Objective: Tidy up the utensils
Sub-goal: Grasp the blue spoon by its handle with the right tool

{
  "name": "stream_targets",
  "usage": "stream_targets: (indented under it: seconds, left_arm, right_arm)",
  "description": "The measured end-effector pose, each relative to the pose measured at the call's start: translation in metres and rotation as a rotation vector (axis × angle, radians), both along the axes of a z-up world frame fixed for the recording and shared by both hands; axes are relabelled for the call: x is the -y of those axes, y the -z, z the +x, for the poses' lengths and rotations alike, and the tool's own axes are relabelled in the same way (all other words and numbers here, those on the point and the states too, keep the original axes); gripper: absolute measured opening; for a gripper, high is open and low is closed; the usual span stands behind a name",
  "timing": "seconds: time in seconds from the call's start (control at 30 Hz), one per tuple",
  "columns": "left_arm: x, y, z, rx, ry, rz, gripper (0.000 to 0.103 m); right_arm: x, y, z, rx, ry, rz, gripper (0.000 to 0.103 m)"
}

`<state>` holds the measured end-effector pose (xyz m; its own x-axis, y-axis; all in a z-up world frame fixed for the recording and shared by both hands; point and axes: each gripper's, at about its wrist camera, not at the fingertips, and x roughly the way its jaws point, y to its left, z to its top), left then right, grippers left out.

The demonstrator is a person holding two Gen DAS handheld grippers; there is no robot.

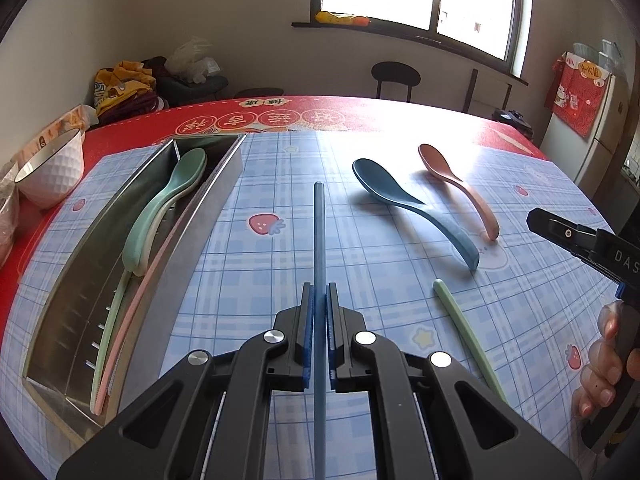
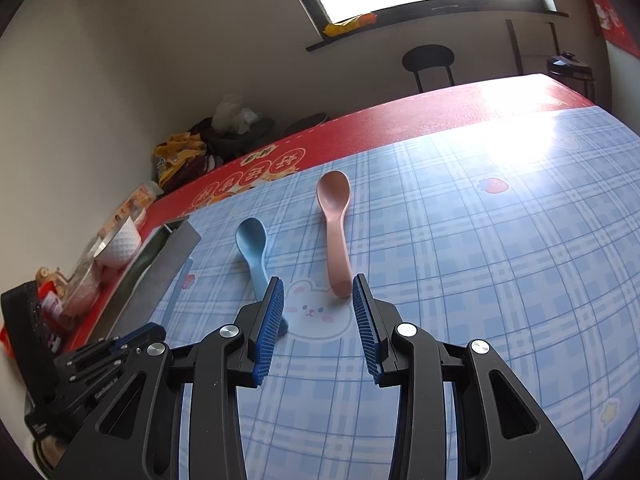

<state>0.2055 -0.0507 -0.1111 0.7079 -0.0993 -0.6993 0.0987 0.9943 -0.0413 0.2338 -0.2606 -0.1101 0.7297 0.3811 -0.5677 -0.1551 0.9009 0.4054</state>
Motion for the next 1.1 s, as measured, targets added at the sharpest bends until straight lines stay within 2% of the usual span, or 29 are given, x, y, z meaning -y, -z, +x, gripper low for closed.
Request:
stream_targets:
  seconds: [0.17,0.27,0.53,0.67,0.8,0.97,1.1]
  left_arm:
    - [-0.005,-0.003,-0.004,0.024,-0.005,-0.028,0.006]
    - [-0.008,-0.004,-0.006,0.034,-0.007,-0.043,0.006]
    - [-0.012,-0.006,-0.008,0.048,-0.004,-0.077,0.006]
    - [-0.016,-0.006,-0.009,0.050,-0.006,-0.098,0.006]
    - [-0.019,-0.006,-0.008,0.045,-0.006,-0.117,0.006]
    - [-0.019,-0.007,-0.008,0.048,0.003,-0.122,0.006]
    - [-0.020,-0.006,-0.007,0.043,0.006,-0.132,0.006]
  right_arm:
    - [-0.018,-0.005,-0.004,0.041,-0.056,-0.057,0.036]
    - [-0.026,-0.005,-0.001,0.033,-0.088,-0.079,0.035]
    - [-0.064,-0.019,0.012,0.044,-0.199,-0.232,0.034]
    - [-0.082,-0.013,0.038,-0.008,-0.233,-0.285,0.033]
    - [-0.091,0.002,0.060,-0.076,-0.238,-0.291,0.031]
    - [-0.092,0.015,0.072,-0.132,-0.219,-0.293,0.028]
    - [-0.089,0.020,0.076,-0.164,-0.209,-0.284,0.020]
